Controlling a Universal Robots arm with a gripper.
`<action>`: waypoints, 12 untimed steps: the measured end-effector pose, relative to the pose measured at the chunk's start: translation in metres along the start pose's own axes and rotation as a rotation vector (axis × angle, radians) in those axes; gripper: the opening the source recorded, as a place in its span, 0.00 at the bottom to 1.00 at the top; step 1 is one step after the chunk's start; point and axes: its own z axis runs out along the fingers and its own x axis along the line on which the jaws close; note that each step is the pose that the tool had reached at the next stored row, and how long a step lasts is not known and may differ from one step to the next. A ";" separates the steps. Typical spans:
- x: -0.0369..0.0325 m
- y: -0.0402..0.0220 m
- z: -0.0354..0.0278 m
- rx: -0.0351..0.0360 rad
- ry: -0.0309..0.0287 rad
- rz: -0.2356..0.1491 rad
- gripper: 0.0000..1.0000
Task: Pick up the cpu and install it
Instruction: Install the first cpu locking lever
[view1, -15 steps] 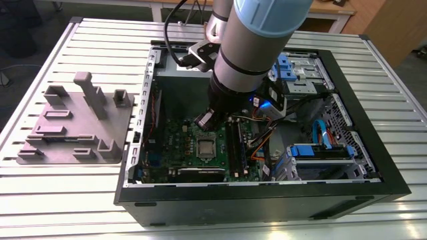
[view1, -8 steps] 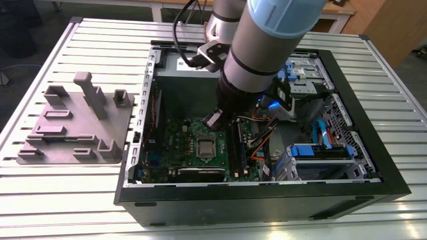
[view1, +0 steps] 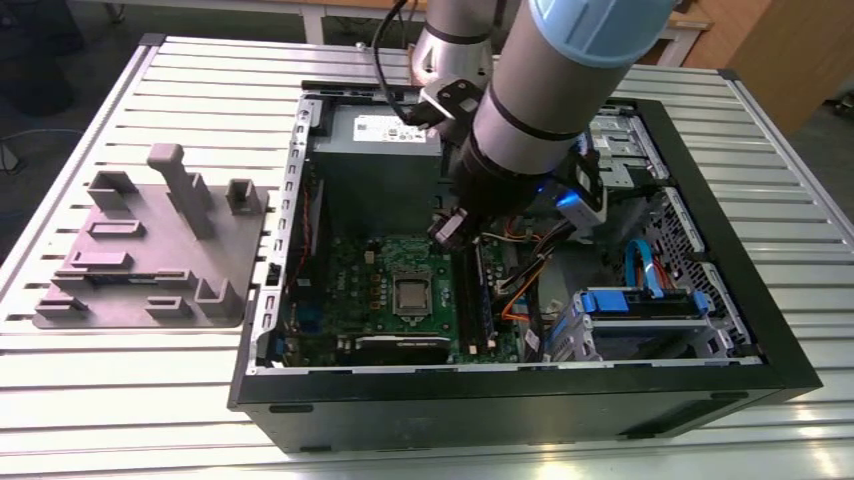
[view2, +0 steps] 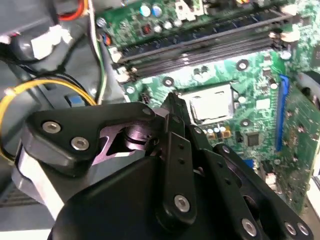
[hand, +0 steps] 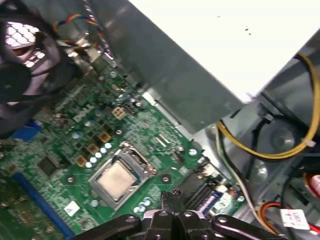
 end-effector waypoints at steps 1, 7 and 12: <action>-0.0024 0.0005 0.0002 0.0000 0.0000 0.000 0.11; -0.0118 0.0065 0.0035 0.0004 -0.0002 0.000 0.11; -0.0145 0.0103 0.0096 -0.0003 -0.0025 0.000 0.11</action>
